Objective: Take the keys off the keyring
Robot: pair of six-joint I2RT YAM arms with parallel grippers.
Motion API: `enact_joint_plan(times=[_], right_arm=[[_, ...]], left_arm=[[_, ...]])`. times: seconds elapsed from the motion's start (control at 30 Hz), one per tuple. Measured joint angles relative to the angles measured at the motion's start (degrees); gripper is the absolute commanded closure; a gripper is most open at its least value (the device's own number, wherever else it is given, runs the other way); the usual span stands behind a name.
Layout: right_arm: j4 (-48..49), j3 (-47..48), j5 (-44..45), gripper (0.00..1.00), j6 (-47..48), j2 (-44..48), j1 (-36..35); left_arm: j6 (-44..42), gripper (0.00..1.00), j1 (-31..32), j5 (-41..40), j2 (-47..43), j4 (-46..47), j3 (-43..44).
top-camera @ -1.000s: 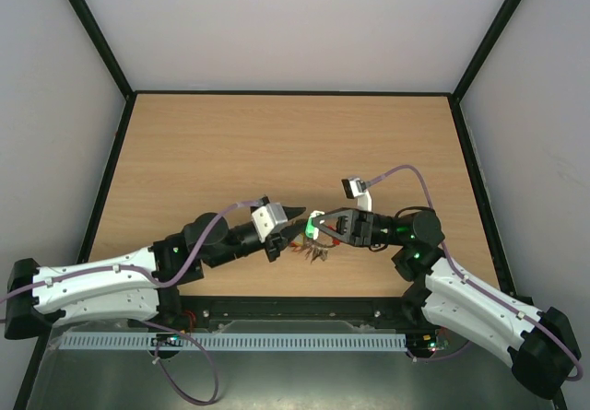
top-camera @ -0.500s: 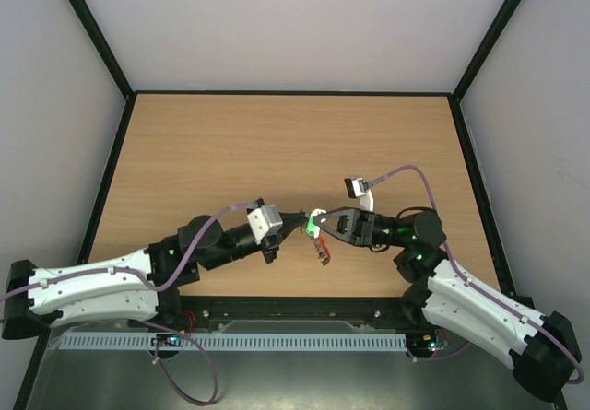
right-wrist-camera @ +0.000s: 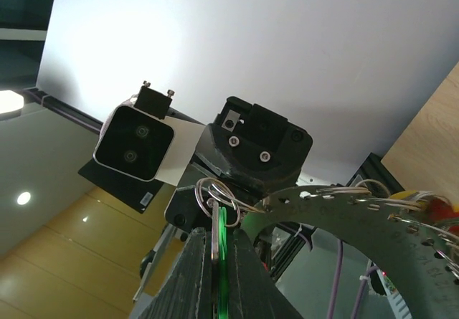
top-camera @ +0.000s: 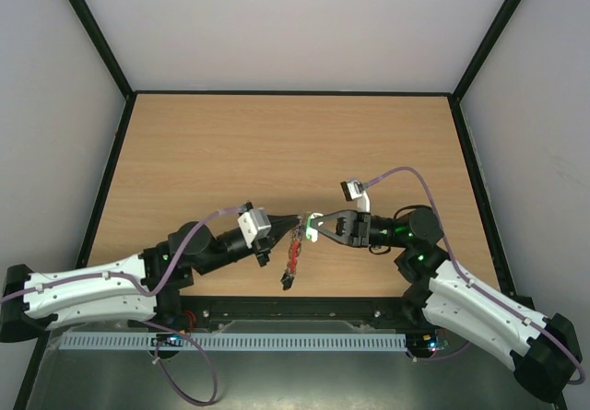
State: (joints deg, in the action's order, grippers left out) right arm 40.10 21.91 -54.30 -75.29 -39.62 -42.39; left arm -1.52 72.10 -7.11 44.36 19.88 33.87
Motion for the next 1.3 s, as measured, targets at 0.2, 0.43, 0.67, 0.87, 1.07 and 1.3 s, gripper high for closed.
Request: enact_joint_plan(times=[0.2,0.43,0.67,0.87,1.07,1.3], right_arm=[[-1.4,0.2,-2.2,0.98,-0.2,-1.0,0.0],[-6.3,3.5,-6.6,0.98,1.2,-4.2,0.0],[-11.0,7.8,-9.9,0.98,4.9,-6.9,-1.2],[-11.7,9.0,-10.2,0.98,7.5,-8.1,-3.2],[-13.9,10.2,-9.5,0.98,10.0,-7.4,-3.5],[-23.6,12.2,-5.7,0.97,18.9,-5.7,-4.0]], left_arm=[[0.3,0.98,0.0,0.4,-0.5,1.6,-0.3],[0.7,0.98,-0.3,2.5,-0.2,3.8,-0.6],[2.9,0.98,-2.4,6.0,0.9,7.6,-0.6],[7.9,0.98,-6.1,12.4,1.9,10.8,-1.7],[15.1,0.98,-9.4,18.5,3.0,16.4,-3.3],[26.7,0.98,-12.7,23.6,4.2,23.2,-6.4]])
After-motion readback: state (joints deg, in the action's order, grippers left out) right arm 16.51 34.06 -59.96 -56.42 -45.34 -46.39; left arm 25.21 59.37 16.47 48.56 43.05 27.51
